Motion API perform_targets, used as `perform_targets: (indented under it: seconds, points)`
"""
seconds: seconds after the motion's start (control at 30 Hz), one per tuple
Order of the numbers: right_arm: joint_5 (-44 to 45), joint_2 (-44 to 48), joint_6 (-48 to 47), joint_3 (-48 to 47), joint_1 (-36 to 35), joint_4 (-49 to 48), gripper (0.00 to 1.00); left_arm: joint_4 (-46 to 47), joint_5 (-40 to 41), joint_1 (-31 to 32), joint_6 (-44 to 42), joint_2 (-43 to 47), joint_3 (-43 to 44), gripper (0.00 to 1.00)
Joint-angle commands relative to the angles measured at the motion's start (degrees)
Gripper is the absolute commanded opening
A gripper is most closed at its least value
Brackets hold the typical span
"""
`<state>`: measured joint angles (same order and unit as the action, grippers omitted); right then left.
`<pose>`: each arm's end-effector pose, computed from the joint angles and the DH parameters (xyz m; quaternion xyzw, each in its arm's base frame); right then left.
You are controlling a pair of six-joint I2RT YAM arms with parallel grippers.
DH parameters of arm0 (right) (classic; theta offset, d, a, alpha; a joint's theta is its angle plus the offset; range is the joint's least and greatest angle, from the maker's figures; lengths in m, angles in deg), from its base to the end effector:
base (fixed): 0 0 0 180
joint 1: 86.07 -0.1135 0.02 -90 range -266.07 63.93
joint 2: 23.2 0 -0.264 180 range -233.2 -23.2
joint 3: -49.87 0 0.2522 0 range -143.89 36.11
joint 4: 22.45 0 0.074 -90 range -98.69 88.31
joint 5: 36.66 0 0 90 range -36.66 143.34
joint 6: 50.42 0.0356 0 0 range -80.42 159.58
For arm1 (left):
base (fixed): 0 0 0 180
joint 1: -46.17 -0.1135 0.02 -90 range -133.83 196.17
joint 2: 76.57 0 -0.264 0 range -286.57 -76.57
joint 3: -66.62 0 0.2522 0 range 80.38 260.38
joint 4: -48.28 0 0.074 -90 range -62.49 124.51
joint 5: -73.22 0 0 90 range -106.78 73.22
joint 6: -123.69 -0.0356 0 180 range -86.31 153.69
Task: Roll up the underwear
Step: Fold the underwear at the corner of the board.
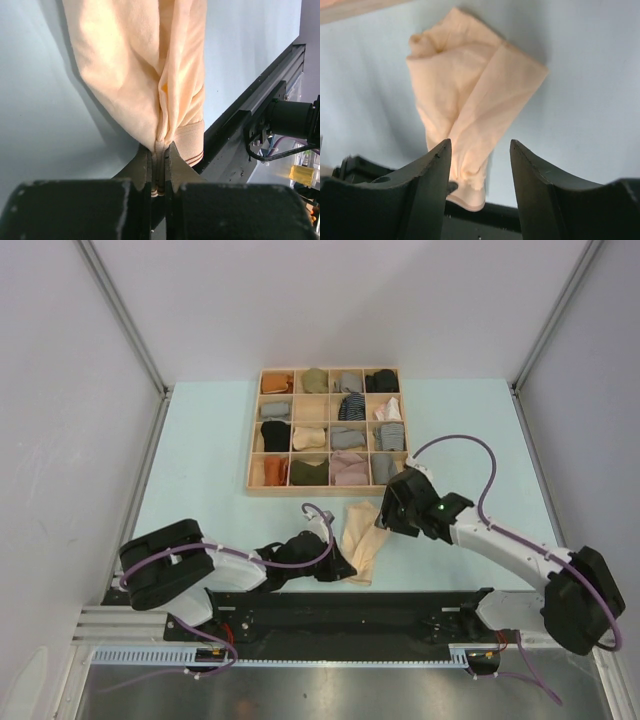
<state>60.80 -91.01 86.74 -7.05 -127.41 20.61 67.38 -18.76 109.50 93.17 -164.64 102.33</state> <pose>0.1774 0.1500 0.2219 0.0683 0.9467 0.1711 0.2643 0.1141 -0.2300 0.1175 0.0378 0.8790 -0.4244 0.2140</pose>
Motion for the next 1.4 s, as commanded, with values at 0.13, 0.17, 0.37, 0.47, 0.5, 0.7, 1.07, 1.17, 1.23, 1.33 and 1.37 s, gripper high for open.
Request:
perform_targets:
  seconds: [0.13,0.17,0.37,0.47,0.5,0.7,1.07,1.17,1.23,1.33,1.37]
  points:
    - [0.9,-10.1,-5.3,-5.0,4.8,-2.5,0.53,-1.0,-2.5,0.5,-1.7,-1.8,-0.1,0.00]
    - [0.7,-10.8,-5.3,-5.1,4.9,-3.0,0.53,-1.0,-2.6,0.5,-1.8,-1.9,-0.1,0.00]
    - [-0.3,-13.5,-5.6,-6.8,5.0,-6.0,0.51,0.4,-3.9,0.4,-1.8,-3.6,0.2,0.00]
    - [-0.7,-15.1,-5.8,-7.8,5.0,-6.4,0.51,0.4,-4.0,0.4,-2.2,-3.9,0.6,0.00]
    - [-0.8,-15.7,-5.8,-8.4,5.0,-6.5,0.50,0.2,-4.1,0.4,-2.3,-4.0,0.7,0.00]
    - [-1.0,-21.5,-6.3,-10.5,5.0,-5.3,0.47,-0.2,-4.4,0.4,-2.6,-4.5,1.3,0.00]
    - [1.4,-22.4,-6.6,-10.7,3.0,-0.5,0.43,-0.9,-4.1,0.5,-2.9,-4.6,1.8,0.00]
    - [0.7,-24.0,-7.1,-10.7,2.9,-0.5,0.42,-1.0,-4.1,0.4,-2.9,-4.6,1.8,0.00]
    - [0.5,-24.6,-7.7,-10.7,2.8,-0.6,0.34,-1.0,-4.0,0.4,-2.9,-4.7,1.9,0.00]
    - [-1.1,-24.8,-9.0,-10.7,2.7,-1.3,0.13,-1.0,-4.1,0.4,-2.8,-4.8,1.9,0.00]
    - [-0.9,-24.2,-9.3,-10.8,2.5,-1.3,0.07,-1.0,-4.1,0.4,-2.7,-4.9,1.8,0.00]
